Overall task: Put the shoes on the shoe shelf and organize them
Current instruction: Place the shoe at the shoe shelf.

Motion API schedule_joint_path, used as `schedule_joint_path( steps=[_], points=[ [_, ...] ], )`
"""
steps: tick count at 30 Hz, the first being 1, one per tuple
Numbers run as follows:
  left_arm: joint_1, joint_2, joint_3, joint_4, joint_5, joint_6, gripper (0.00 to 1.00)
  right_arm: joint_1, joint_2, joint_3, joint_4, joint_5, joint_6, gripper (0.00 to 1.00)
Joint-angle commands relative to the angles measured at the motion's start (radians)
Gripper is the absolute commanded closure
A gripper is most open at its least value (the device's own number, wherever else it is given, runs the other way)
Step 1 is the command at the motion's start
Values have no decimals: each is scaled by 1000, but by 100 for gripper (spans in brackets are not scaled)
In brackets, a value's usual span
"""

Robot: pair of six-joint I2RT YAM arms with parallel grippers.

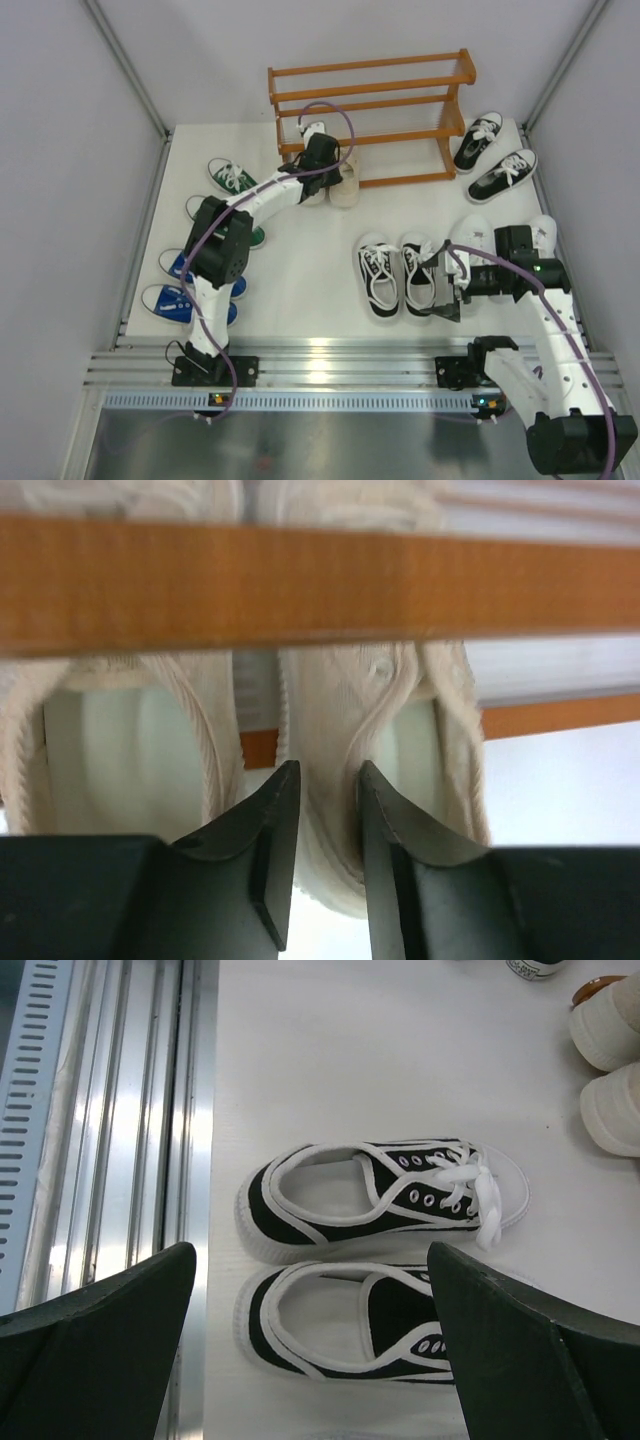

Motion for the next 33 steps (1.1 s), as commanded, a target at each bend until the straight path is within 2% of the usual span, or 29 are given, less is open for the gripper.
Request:
schedule_joint_path(
  steps=[1,2,4,8,9,16,21,24,26,27,29,30,31,33],
  points=[
    [12,-43,36,123,36,-10,64,-19,0,15,1,-52,-34,1],
    [10,-52,30,123,56,-8,59,-20,2,15,2,-52,-35,1],
    [11,-80,0,123,69,-2,56,-20,2,14,2,-52,-35,1],
    [10,-146,-65,122,119,27,53,-20,2,12,-1,-51,-37,1],
    [11,-176,-94,121,154,35,53,-52,2,11,-1,-49,-40,1],
    [11,-365,-241,89,343,127,46,-59,32,6,4,-55,-80,1],
    [16,-555,-377,-15,426,269,43,-33,133,116,-59,13,-184,0],
    [21,-704,-437,-85,414,374,37,39,241,237,-24,82,-149,2],
    [24,-839,-517,-107,368,435,33,102,330,343,46,133,-48,8],
    [25,-888,-548,-116,345,451,29,134,360,379,117,208,51,12],
    [27,-1044,-667,-119,270,472,21,235,449,472,188,291,119,15],
    [28,-1098,-706,-118,259,478,14,271,480,500,215,370,161,16],
    [28,-1152,-790,-113,222,486,12,301,540,555,278,409,179,17],
    [31,-1299,-862,-109,169,495,4,380,641,654,338,500,233,19]
  ],
)
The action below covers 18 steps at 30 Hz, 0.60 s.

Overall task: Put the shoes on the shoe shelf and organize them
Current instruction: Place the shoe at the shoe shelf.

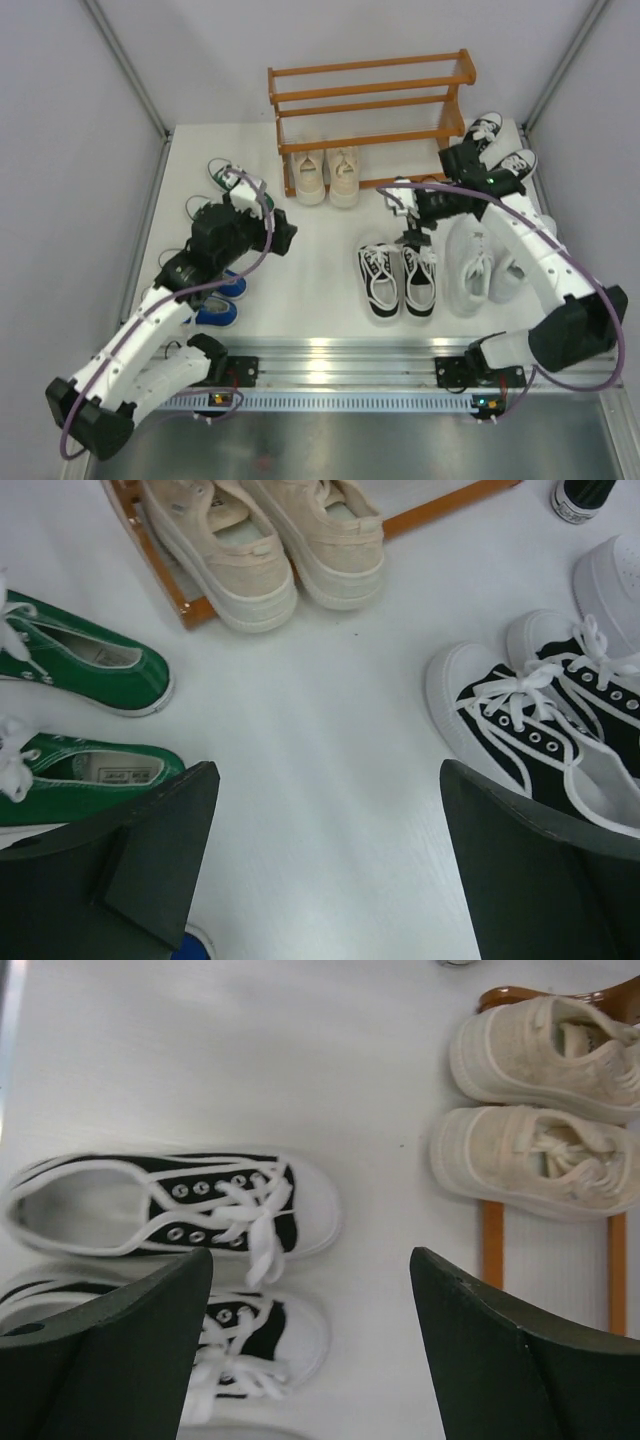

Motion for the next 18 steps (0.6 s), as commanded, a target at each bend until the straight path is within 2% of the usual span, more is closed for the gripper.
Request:
schedule_joint_path(
  steps=[1,4,6,9,18],
  points=[
    [8,-166,-153,-6,-117,69,2,109,144,172,172,192,138,20],
    [6,-317,-189,-2,-166,81,2,182,320,368,112,279,136,28],
    [8,-349,-195,-1,-207,81,2,201,446,511,83,332,136,34],
    [8,-371,-198,-7,-256,90,2,232,561,625,75,385,149,35],
    [8,-372,-196,-15,-272,92,2,273,733,743,141,550,175,37]
  ],
)
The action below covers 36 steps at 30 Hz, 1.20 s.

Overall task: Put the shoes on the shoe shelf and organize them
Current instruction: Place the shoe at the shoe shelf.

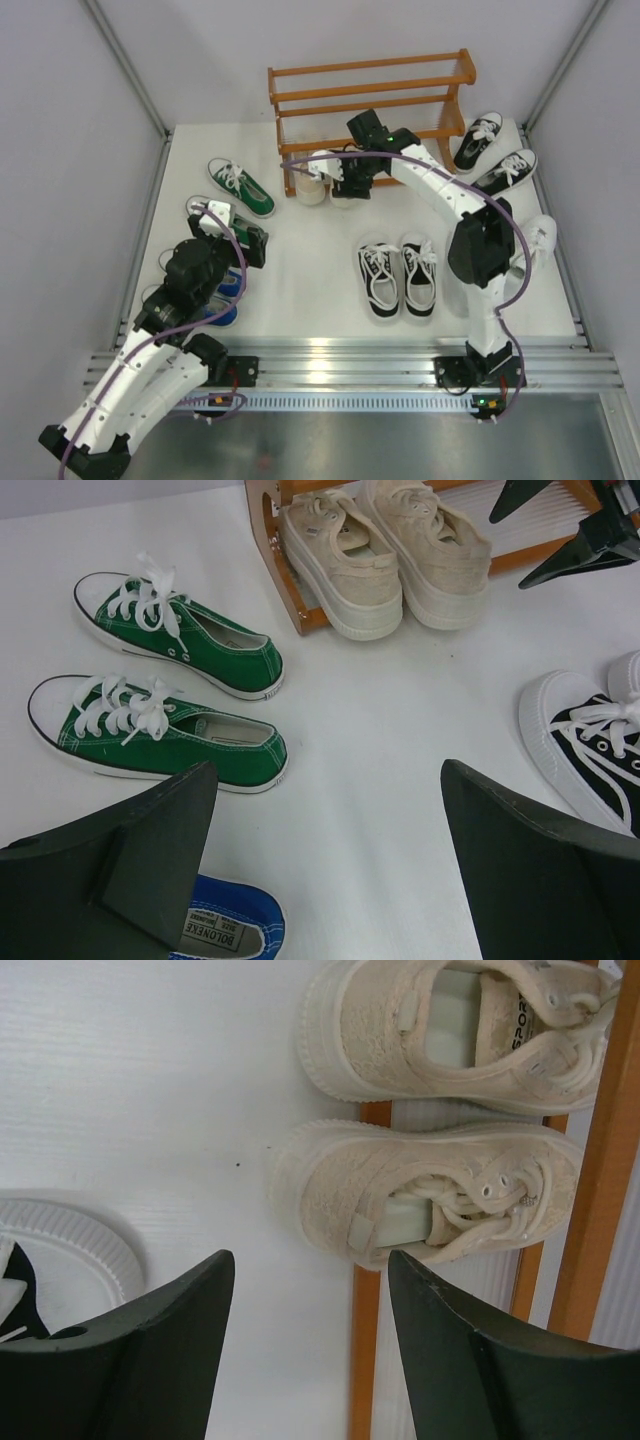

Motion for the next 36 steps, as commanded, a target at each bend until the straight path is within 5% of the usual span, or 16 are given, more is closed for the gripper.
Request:
schedule_joint_path(
  steps=[1,18,31,36],
  points=[
    [5,-10,-1,25,-29,18,2,10,30,71,47,83,18,37],
    [5,-11,-6,25,-50,23,2,8,188,177,-1,37,-49,44],
    [5,-11,-9,26,-58,21,2,19,210,193,36,72,-117,83],
    [5,-11,-7,26,-62,23,2,21,200,191,80,84,-135,89]
  ],
)
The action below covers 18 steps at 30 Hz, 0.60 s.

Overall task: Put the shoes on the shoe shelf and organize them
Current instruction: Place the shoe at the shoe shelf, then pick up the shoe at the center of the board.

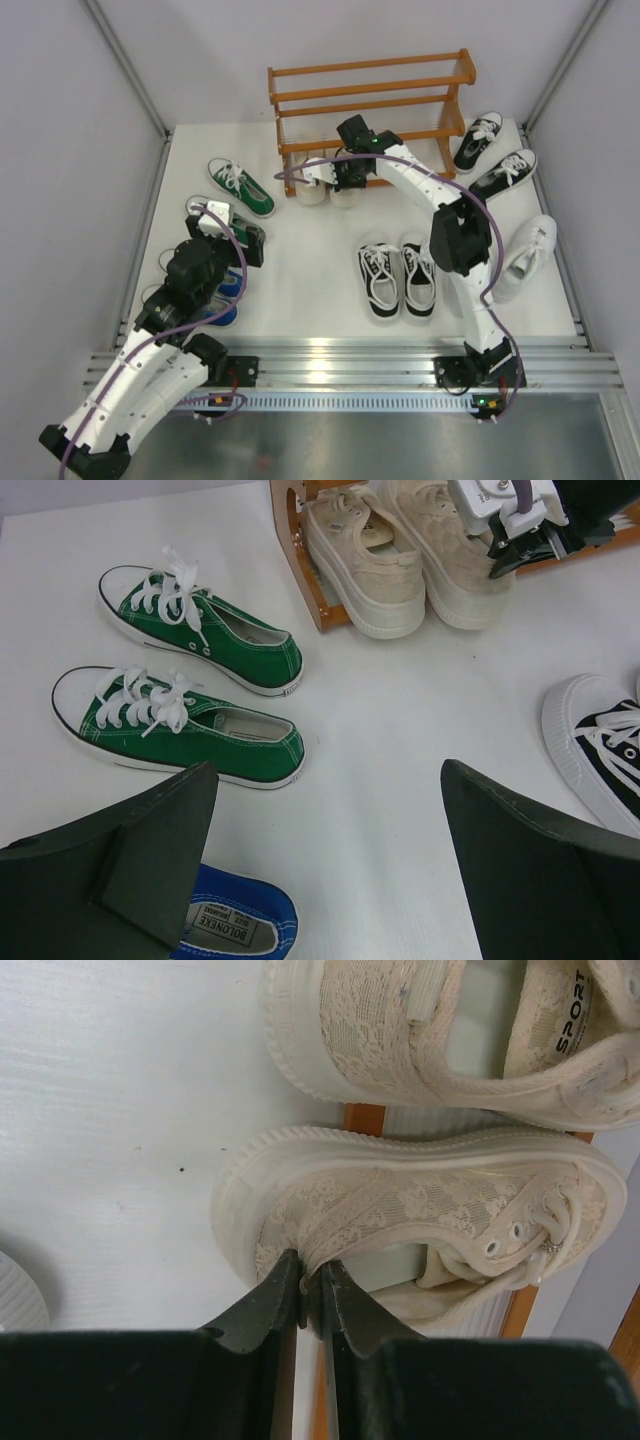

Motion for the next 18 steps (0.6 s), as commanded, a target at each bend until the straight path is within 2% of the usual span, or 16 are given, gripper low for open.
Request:
schedule_joint_path(
  steps=[1,18],
  points=[
    [4,-12,0,27,-14,14,2,21,-9,48,84,2,-42,90],
    [6,-9,-1,25,-14,16,2,27,8,57,251,93,58,93]
  ],
)
